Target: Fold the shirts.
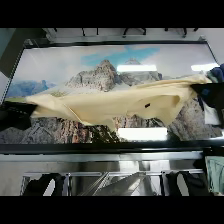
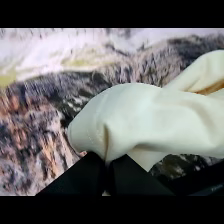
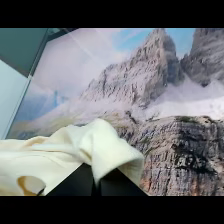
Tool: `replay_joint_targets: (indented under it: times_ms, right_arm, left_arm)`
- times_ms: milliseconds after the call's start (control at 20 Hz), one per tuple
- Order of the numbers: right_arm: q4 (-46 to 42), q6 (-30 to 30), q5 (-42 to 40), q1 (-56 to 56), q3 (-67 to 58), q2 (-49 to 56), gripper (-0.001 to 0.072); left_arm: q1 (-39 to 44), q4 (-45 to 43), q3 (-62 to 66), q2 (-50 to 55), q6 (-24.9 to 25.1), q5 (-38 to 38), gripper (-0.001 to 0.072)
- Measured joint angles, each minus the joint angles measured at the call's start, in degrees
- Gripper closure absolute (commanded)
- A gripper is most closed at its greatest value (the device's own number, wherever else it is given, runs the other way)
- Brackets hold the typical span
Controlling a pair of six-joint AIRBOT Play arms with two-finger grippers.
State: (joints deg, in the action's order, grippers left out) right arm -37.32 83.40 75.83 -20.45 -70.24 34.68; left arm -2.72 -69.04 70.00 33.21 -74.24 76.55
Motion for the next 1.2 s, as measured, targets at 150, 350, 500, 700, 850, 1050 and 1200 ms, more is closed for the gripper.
replay_joint_targets:
  times_ms: [150,350,500,700,850,1050,1200]
  right_arm:
    - [-3.02,2.58,2.78,-0.37,-6.84,-0.24,0.0691]
    - [-8.96,5.35,6.16,-0.52,-10.71,0.59,0.0690]
    - [-19.10,7.82,11.56,-0.55,-9.99,4.52,0.0689]
    - [-26.49,10.32,14.58,0.13,-0.79,10.40,0.0689]
    - [-28.74,10.71,13.38,1.73,8.70,14.32,0.0689]
    - [-29.42,8.76,9.51,2.84,14.62,20.55,0.0689]
    - [-29.55,6.56,4.90,3.08,16.02,24.70,0.0689]
  left_arm:
    - [0.00,-0.20,11.52,-0.42,-1.09,0.94,0.0695]
    - [0.00,0.85,28.41,6.71,-2.29,5.92,0.0694]
    - [0.37,4.57,33.88,15.63,-2.73,13.16,0.0694]
    - [5.51,6.54,27.23,26.47,-0.04,17.42,0.0694]
    - [12.72,6.32,17.18,33.07,3.63,17.46,0.0694]
    - [20.70,4.33,5.57,38.82,6.45,13.73,0.0694]
    - [23.21,3.30,-0.61,40.48,7.28,9.99,0.0694]
